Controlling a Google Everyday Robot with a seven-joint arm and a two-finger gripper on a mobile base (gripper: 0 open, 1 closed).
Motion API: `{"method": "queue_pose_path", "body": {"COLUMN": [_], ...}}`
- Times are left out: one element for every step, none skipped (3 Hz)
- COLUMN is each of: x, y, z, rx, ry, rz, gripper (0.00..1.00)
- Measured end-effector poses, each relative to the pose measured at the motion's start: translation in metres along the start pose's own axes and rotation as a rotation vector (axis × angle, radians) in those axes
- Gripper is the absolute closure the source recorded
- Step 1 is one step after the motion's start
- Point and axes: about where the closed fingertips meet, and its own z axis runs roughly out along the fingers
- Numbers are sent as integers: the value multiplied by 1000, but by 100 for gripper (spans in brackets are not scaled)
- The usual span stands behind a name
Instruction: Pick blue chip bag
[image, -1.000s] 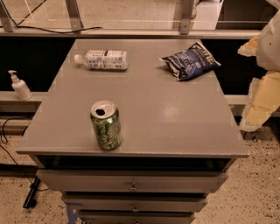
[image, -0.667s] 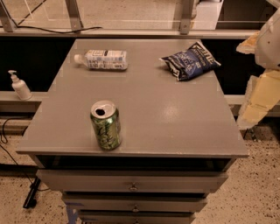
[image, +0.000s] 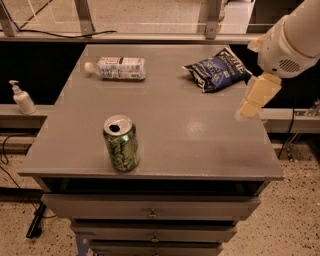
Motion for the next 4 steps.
{"method": "queue_pose_path", "body": {"x": [-7,-12,-17,-21], "y": [-51,-91,-123,-138], "z": [35,66,98,133], "rx": [64,74,56,24], "ry": [-78,-139,-183,-192], "rz": [40,102,171,226], "gripper": [0,0,0,0]}}
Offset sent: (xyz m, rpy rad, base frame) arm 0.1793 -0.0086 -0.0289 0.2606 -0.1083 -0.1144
